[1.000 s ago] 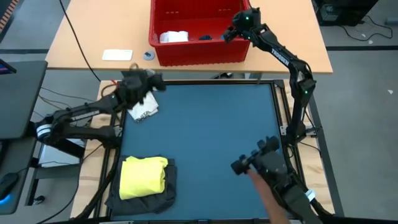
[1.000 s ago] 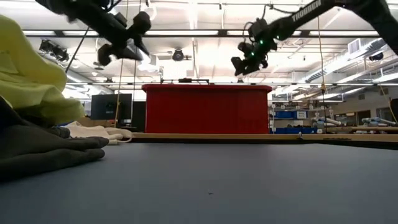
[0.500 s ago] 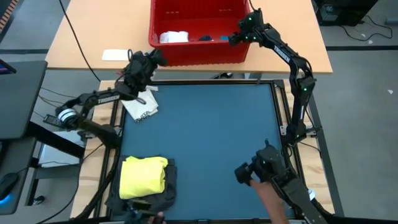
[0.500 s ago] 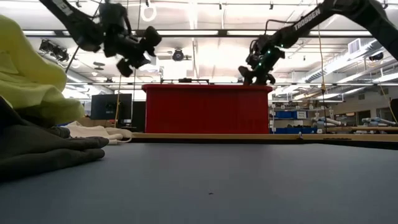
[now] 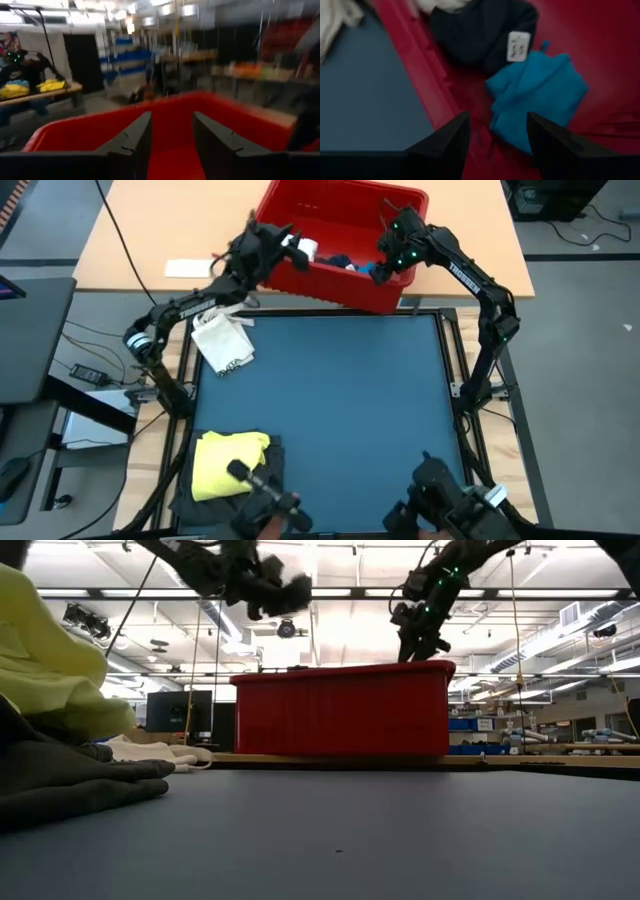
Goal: Fold laundry
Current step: Remove the white blouse from the bin
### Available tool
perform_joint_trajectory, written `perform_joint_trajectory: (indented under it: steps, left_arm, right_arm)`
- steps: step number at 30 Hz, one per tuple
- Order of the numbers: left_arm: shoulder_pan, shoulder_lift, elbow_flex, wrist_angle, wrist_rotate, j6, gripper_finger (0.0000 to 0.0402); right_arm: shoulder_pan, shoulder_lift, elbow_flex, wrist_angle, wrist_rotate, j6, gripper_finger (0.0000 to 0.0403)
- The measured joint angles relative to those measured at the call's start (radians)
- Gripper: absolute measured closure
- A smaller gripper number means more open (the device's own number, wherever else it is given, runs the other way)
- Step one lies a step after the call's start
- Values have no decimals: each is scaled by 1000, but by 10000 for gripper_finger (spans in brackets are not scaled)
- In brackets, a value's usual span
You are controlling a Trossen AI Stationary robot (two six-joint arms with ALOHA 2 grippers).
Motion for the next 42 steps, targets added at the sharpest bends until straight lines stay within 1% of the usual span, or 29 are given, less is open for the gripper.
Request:
perform_joint_trajectory:
  steps: [3, 5, 9, 10, 12, 14, 17, 20, 23, 25, 27, 29, 32, 36, 37, 39, 42]
  left_arm:
    - [19, 73, 107, -159, 0, 59, 258]
    - [37, 115, 161, -243, 0, 77, 258]
    - [83, 184, 227, -387, -1, 106, 258]
    - [97, 199, 234, -411, 0, 106, 258]
    - [122, 222, 244, -455, -1, 106, 258]
    - [149, 236, 244, -502, -1, 104, 258]
    - [176, 245, 251, -590, 7, 41, 258]
    - [191, 237, 254, -743, 57, -29, 258]
    - [189, 227, 254, -868, 114, -60, 258]
    - [167, 221, 256, -923, 141, -76, 258]
    - [136, 209, 253, -990, 162, -102, 258]
    - [87, 204, 250, -1031, 226, -137, 258]
    - [8, 199, 250, -1034, 305, -187, 258]
    - [-58, 196, 243, -1039, 402, -236, 258]
    - [-74, 197, 243, -1026, 404, -245, 258]
    - [-110, 201, 242, -987, 405, -261, 258]
    - [-143, 200, 242, -953, 404, -263, 258]
  right_arm:
    - [40, -17, 1, -83, -23, 25, 199]
    - [73, -35, 0, -141, -63, 47, 199]
    - [139, -68, -3, -175, -176, 103, 199]
    - [156, -78, -3, -180, -192, 115, 199]
    - [185, -96, -2, -180, -193, 138, 199]
    - [214, -108, -2, -173, -140, 161, 199]
    - [241, -116, -2, -172, -11, 204, 199]
    - [245, -116, -1, -188, 106, 268, 199]
    - [244, -116, -1, -195, 159, 323, 199]
    - [244, -116, -1, -193, 160, 332, 199]
    - [239, -116, -3, -178, 169, 319, 199]
    - [226, -119, -27, -134, 189, 300, 199]
    - [176, -116, -70, -113, 202, 269, 199]
    - [76, -117, -164, -16, 202, 208, 199]
    - [47, -117, -195, 24, 186, 185, 199]
    - [-10, -117, -254, 125, 113, 160, 199]
    - [-73, -122, -341, 276, -68, 144, 199]
